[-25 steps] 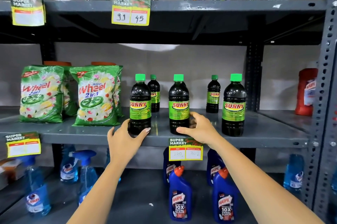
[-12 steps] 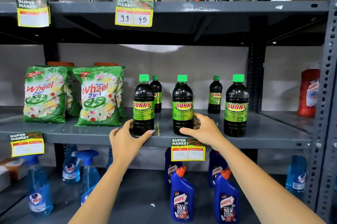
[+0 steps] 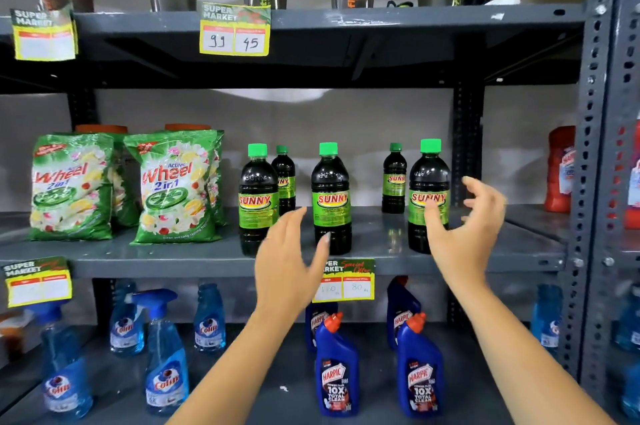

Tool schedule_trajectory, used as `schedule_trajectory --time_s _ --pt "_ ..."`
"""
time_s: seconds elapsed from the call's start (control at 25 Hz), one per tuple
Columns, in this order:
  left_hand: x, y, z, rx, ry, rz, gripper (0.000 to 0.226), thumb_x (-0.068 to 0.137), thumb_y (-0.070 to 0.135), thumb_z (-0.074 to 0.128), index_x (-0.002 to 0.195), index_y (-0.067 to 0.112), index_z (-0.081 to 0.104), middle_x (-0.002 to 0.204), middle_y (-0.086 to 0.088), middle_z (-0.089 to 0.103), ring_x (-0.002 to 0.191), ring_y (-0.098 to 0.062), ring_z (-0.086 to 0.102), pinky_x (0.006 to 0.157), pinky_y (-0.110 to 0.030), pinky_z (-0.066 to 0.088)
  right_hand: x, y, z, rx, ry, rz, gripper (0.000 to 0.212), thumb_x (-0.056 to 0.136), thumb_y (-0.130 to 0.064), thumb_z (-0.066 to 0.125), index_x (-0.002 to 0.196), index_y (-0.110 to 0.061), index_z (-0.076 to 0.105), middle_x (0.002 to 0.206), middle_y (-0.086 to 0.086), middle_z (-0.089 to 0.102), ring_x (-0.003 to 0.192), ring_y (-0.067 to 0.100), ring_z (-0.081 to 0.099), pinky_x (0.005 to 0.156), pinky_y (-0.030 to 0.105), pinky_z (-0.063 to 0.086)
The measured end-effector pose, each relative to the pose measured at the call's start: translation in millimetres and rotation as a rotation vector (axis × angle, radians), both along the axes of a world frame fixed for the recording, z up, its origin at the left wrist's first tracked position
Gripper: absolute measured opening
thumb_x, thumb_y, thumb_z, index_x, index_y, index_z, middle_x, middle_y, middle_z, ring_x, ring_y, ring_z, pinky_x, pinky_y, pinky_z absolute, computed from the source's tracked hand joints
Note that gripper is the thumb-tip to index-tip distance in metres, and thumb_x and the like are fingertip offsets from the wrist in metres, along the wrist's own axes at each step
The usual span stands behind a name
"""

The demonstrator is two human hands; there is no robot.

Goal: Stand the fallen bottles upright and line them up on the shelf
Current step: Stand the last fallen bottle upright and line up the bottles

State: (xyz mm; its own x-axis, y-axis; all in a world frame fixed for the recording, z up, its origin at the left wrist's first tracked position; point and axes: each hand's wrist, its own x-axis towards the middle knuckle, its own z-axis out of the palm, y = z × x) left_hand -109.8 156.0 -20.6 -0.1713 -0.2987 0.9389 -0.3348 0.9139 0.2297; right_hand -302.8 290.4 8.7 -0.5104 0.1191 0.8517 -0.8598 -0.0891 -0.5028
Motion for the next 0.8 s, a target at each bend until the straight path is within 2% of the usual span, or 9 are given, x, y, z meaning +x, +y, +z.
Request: schedule_trajectory --time_s 0.08,0.12,0.2,0.28,0.36,0.44,0.56,0.68,0.8 --pt "-20 5 6 0.326 -0.043 -0.105 0.075 0.085 0.054 0.061 0.140 0.011 0.035 0.143 -0.006 0.044 0.129 -0.022 0.042 0.098 -0.036 0.041 -19 8 -2 0.201 -0.161 0.068 0.094 0.070 -0.041 0.079 0.145 -0.018 0.025 0.144 0.008 0.030 0.131 0.028 0.037 0.108 0.049 0.037" --pt "-28 2 7 0.456 -0.041 -0.136 0.078 0.081 0.056 0.064 0.139 0.012 0.036 0.141 -0.005 0.046 0.127 -0.022 0.044 0.100 -0.037 0.039 -23 9 -3 0.323 -0.222 0.135 0.108 0.066 -0.040 0.083 0.149 -0.020 0.016 0.150 0.009 0.022 0.138 0.026 0.029 0.113 0.046 0.031" --pt "-41 -4 4 0.504 -0.091 -0.111 0.059 0.079 0.055 0.067 0.120 0.016 0.051 0.119 -0.001 0.062 0.114 -0.022 0.054 0.108 -0.046 0.031 -25 9 -9 0.494 -0.285 0.226 0.123 0.061 -0.036 0.089 0.151 -0.021 0.006 0.155 0.010 0.021 0.142 0.026 0.025 0.111 0.042 0.028" --pt "-47 -9 -1 0.442 -0.124 -0.056 0.039 0.080 0.048 0.069 0.104 0.020 0.057 0.097 0.004 0.067 0.101 -0.019 0.059 0.113 -0.050 0.017 -26 9 -15 0.580 -0.303 0.251 0.118 0.063 -0.032 0.088 0.151 -0.019 0.011 0.147 0.012 0.042 0.135 0.030 0.039 0.102 0.041 0.037" --pt "-48 -11 -4 0.438 -0.081 -0.071 0.033 0.078 0.044 0.072 0.099 0.021 0.059 0.088 0.007 0.069 0.094 -0.017 0.060 0.115 -0.049 0.011 -29 9 -17 0.613 -0.309 0.224 0.100 0.067 -0.030 0.086 0.144 -0.015 0.025 0.135 0.012 0.055 0.124 0.030 0.050 0.089 0.035 0.042" --pt "-47 -12 -6 0.444 -0.047 -0.094 0.030 0.077 0.043 0.073 0.095 0.022 0.061 0.085 0.009 0.069 0.087 -0.012 0.058 0.116 -0.048 0.010 -30 10 -12 0.651 -0.321 0.232 0.085 0.069 -0.030 0.085 0.136 -0.013 0.035 0.131 0.011 0.057 0.121 0.028 0.053 0.084 0.032 0.040" --pt "-47 -11 -6 0.438 -0.006 -0.110 0.028 0.076 0.043 0.075 0.092 0.023 0.062 0.081 0.014 0.067 0.079 -0.006 0.053 0.117 -0.045 0.009 -33 12 -5 0.714 -0.336 0.305 0.081 0.070 -0.029 0.084 0.134 -0.015 0.037 0.134 0.008 0.054 0.122 0.026 0.051 0.085 0.030 0.039" --pt "-49 -13 -10 0.459 0.039 -0.123 0.033 0.072 0.047 0.077 0.091 0.024 0.062 0.080 0.017 0.064 0.091 -0.012 0.059 0.116 -0.040 0.009 -36 12 -3 0.731 -0.348 0.358 0.081 0.072 -0.024 0.083 0.138 -0.015 0.036 0.138 0.008 0.051 0.125 0.025 0.049 0.086 0.029 0.037" --pt "-50 -15 -13 0.497 0.062 -0.126 0.038 0.067 0.052 0.078 0.093 0.028 0.063 0.086 0.014 0.067 0.109 -0.024 0.055 0.104 -0.025 0.014 -37 12 -3 0.730 -0.348 0.378 0.082 0.073 -0.023 0.082 0.140 -0.015 0.034 0.140 0.007 0.050 0.126 0.025 0.048 0.088 0.029 0.037"
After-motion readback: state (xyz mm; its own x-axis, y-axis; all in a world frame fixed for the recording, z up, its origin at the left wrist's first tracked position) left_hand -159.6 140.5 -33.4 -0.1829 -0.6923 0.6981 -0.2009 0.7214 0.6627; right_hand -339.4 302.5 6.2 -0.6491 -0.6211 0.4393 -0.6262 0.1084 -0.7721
